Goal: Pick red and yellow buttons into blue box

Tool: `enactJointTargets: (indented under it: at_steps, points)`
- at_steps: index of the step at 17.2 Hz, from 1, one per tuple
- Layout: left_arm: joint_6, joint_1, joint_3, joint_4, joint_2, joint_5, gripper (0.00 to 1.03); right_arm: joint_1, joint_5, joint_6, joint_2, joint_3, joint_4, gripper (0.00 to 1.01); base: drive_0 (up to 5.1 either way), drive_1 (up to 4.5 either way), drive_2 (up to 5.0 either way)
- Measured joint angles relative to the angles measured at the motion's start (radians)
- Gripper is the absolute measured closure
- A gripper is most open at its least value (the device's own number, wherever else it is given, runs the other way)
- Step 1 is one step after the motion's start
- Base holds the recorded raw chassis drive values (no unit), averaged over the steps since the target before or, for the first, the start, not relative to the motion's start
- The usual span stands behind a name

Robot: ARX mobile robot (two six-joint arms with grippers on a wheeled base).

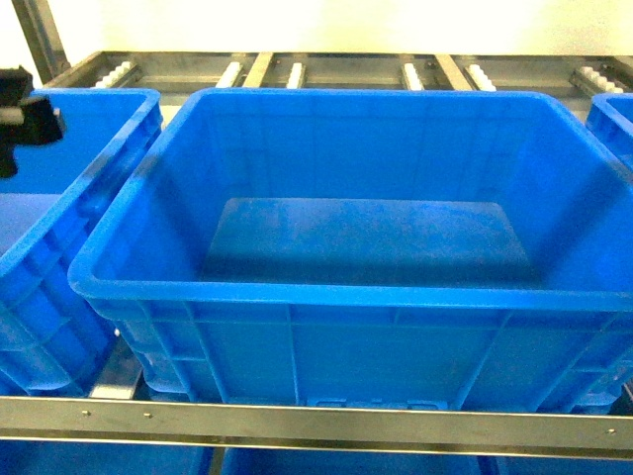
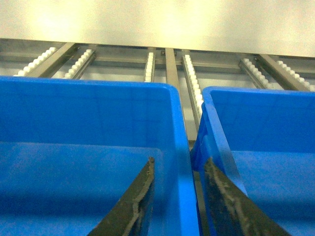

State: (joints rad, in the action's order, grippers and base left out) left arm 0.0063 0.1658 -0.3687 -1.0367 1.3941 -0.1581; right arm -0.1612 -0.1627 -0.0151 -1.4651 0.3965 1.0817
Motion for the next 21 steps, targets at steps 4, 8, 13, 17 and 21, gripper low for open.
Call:
enactJointTargets:
  at_steps: [4,8,13,17,21]
  points:
    - [-0.004,-0.047,0.119,0.023,-0.111,0.029,1.01,0.04,0.038,0.0,0.114,-0.127,-0.019,0.99,0.0,0.0,0.0]
    - [-0.005,-0.072,0.209,0.048,-0.241,0.071,1.01,0.067,0.072,0.002,0.195,-0.246,-0.001,0.99,0.0,0.0,0.0]
    - [-0.006,-0.163,0.344,0.26,-0.57,0.158,1.01,0.161,0.161,0.003,0.6,-0.361,-0.264,0.99,0.0,0.0,0.0]
    - [-0.006,-0.163,0.354,0.421,-0.761,0.158,1.01,0.161,0.162,0.004,0.792,-0.383,-0.43,0.99,0.0,0.0,0.0]
    - [-0.006,-0.163,0.354,0.568,-0.921,0.158,1.01,0.161,0.162,0.004,0.96,-0.383,-0.585,0.99,0.0,0.0,0.0]
